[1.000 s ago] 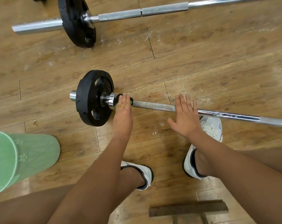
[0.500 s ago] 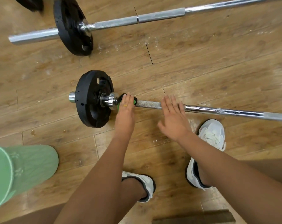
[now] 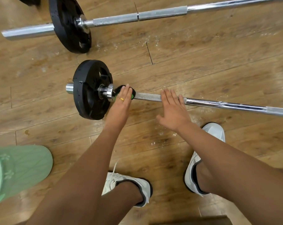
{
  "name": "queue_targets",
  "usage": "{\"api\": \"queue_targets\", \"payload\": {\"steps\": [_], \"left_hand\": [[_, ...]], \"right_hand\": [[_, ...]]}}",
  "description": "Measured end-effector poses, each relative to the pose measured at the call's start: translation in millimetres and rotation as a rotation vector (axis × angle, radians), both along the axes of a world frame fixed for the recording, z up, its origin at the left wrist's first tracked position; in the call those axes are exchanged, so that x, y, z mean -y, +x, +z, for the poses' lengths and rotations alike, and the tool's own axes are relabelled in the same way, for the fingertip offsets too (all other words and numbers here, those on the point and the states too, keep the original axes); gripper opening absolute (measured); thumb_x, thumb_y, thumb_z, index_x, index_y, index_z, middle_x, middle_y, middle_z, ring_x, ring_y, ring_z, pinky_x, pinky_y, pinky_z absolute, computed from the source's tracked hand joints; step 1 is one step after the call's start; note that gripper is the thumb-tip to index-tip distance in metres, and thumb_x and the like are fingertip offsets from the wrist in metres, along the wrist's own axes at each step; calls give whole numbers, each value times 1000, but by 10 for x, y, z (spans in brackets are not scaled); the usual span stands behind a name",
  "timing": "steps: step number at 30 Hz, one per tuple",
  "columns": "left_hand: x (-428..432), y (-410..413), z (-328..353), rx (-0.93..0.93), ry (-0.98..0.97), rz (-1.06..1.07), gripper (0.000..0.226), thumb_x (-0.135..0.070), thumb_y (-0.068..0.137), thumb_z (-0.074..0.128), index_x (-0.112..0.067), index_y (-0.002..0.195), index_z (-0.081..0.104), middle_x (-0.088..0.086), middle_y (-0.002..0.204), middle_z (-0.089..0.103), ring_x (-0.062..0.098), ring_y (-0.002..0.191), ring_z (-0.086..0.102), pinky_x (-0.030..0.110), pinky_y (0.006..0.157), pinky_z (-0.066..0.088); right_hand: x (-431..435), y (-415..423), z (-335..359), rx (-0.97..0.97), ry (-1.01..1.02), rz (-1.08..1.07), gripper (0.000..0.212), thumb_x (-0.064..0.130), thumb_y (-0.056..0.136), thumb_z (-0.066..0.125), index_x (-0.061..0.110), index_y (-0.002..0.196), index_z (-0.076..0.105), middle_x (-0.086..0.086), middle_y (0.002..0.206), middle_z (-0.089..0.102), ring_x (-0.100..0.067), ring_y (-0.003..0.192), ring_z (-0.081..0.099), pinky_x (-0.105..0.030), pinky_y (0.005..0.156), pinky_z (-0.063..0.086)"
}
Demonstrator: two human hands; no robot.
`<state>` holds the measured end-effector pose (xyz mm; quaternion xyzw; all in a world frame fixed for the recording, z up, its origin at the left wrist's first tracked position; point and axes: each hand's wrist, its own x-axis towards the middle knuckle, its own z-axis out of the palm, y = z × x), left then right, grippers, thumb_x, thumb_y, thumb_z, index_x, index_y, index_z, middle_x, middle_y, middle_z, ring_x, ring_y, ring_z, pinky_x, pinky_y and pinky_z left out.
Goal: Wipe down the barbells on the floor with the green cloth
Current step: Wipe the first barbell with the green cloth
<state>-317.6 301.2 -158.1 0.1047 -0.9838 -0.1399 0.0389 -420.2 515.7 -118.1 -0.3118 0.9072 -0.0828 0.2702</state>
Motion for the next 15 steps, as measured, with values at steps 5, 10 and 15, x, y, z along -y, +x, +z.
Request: {"api": "queue_targets", "payload": {"steps": [5,10,15], "left_hand": [[-329,-187,-6,-76,98,176,62,13,99,47,-4,156,31,10,166,24,23,155,17,29,120,23],[-192,-266,-22,-101,64,195,62,11,98,52,-4,155,32,11,165,27,23,154,21,34,119,33],[-118,-305,-15,-73,18,67,64,16,94,52,-1,154,34,14,163,29,28,153,23,43,123,27]], "right_hand": [[61,-104,6,-33,-19,-25,97,44,91,54,14,160,-7,-3,168,-9,-20,153,-15,-41,122,-13],[109,-213,-10,-30,-11,-42,95,46,91,52,15,160,-5,-3,168,-8,-19,154,-14,-40,122,-13],[127,-262,-36,-61,-26,-45,95,47,90,52,15,160,-4,-3,168,-7,-19,154,-14,-40,121,-14]]}}
